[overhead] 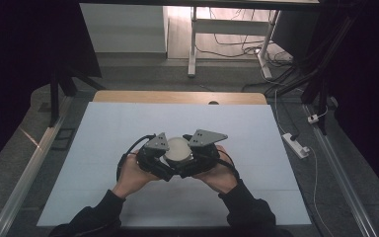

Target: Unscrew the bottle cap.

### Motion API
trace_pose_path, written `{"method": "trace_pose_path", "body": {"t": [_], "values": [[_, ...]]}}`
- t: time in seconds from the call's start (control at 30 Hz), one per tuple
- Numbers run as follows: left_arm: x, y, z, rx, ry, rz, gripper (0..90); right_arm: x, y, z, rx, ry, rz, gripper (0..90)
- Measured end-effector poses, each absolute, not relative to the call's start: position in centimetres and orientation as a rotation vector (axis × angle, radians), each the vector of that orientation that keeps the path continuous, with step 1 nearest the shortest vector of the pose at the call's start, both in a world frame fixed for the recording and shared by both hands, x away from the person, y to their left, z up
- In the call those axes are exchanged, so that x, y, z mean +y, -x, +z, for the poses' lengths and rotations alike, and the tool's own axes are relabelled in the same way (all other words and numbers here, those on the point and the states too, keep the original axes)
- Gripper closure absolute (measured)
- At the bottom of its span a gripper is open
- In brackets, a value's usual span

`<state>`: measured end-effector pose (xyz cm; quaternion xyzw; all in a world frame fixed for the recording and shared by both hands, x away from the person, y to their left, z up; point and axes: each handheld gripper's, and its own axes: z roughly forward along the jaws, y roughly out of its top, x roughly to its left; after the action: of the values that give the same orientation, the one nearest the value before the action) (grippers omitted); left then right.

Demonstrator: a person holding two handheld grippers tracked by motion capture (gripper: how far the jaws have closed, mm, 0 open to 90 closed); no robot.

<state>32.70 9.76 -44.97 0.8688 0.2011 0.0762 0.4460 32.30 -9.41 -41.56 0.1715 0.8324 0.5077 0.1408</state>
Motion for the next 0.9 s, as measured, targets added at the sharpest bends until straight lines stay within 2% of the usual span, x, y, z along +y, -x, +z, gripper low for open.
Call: {"method": "trace_pose_path", "body": {"t": [0.23, 0.5, 0.63, 0.8, 0.87, 0.9], "values": [[10.0, -32.7, -44.8, 0.421, -2.173, 0.143, 7.8, -10.0, -32.7, -41.4, 2.473, -0.442, 1.525, 7.0], [10.0, -32.5, -44.7, 0.273, -2.193, 0.034, 7.7, -11.0, -33.4, -41.2, 2.613, -0.248, 1.613, 7.0], [9.9, -32.3, -44.6, 0.216, -2.212, 0.021, 7.7, -11.2, -33.4, -41.2, 2.651, -0.155, 1.627, 7.0], [9.8, -32.4, -44.7, 0.251, -2.198, 0.034, 7.7, -11.2, -33.4, -41.1, 2.657, -0.175, 1.623, 6.2], [9.8, -32.5, -44.7, 0.286, -2.192, 0.053, 7.7, -11.3, -33.3, -40.9, 2.617, -0.208, 1.630, 0.1], [9.9, -32.6, -44.7, 0.306, -2.188, 0.063, 7.7, -11.3, -33.2, -40.7, 2.600, -0.228, 1.627, 0.0]]}}
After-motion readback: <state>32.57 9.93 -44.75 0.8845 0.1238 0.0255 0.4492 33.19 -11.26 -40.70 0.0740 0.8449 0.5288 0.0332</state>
